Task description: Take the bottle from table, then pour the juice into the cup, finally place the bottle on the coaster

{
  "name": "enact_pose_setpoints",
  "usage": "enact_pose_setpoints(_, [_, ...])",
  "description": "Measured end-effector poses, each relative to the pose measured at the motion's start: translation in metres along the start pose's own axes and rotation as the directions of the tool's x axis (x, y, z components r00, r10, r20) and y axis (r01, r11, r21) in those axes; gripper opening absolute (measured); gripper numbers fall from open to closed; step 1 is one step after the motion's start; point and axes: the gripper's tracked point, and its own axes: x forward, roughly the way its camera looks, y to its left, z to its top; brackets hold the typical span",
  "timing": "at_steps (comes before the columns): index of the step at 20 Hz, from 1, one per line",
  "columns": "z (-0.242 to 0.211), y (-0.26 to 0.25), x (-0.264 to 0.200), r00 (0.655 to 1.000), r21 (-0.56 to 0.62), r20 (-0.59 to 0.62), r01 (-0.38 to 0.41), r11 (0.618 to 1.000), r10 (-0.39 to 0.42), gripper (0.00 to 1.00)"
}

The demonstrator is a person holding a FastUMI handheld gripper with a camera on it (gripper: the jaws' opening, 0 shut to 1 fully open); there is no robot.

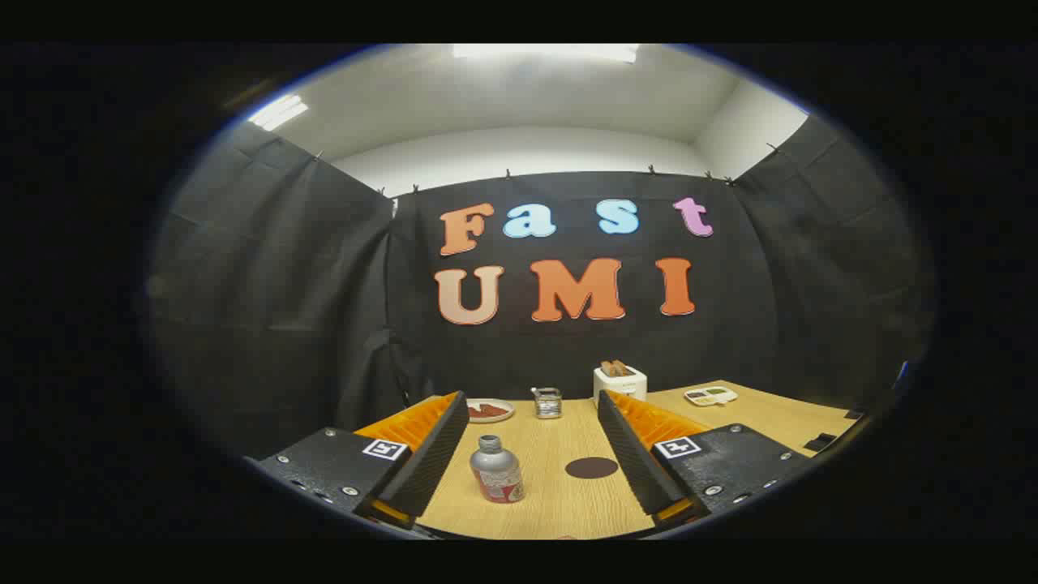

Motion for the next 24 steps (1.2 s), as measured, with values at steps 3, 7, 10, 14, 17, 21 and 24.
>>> enact_pose_setpoints(3, [0.000, 0.001, 0.001, 1.000, -0.013, 0.001, -0.001, 1.000, 0.001, 0.95])
enact_pose_setpoints(7, [0.000, 0.006, 0.001, 1.000, -0.004, 0.003, -0.010, 1.000, 0.010, 0.95])
enact_pose_setpoints(10, [0.000, 0.009, 0.004, 1.000, 0.009, 0.001, -0.016, 1.000, 0.016, 0.95])
enact_pose_setpoints(14, [0.002, 0.011, 0.007, 1.000, 0.009, 0.010, -0.018, 1.000, 0.018, 0.95])
enact_pose_setpoints(17, [0.001, 0.015, 0.008, 1.000, 0.016, 0.010, -0.026, 1.000, 0.026, 0.95])
enact_pose_setpoints(21, [-0.002, 0.018, 0.008, 1.000, 0.015, 0.011, -0.027, 1.000, 0.027, 0.95])
enact_pose_setpoints(24, [-0.007, 0.024, 0.010, 0.999, 0.041, 0.009, -0.043, 0.998, 0.043, 0.95])
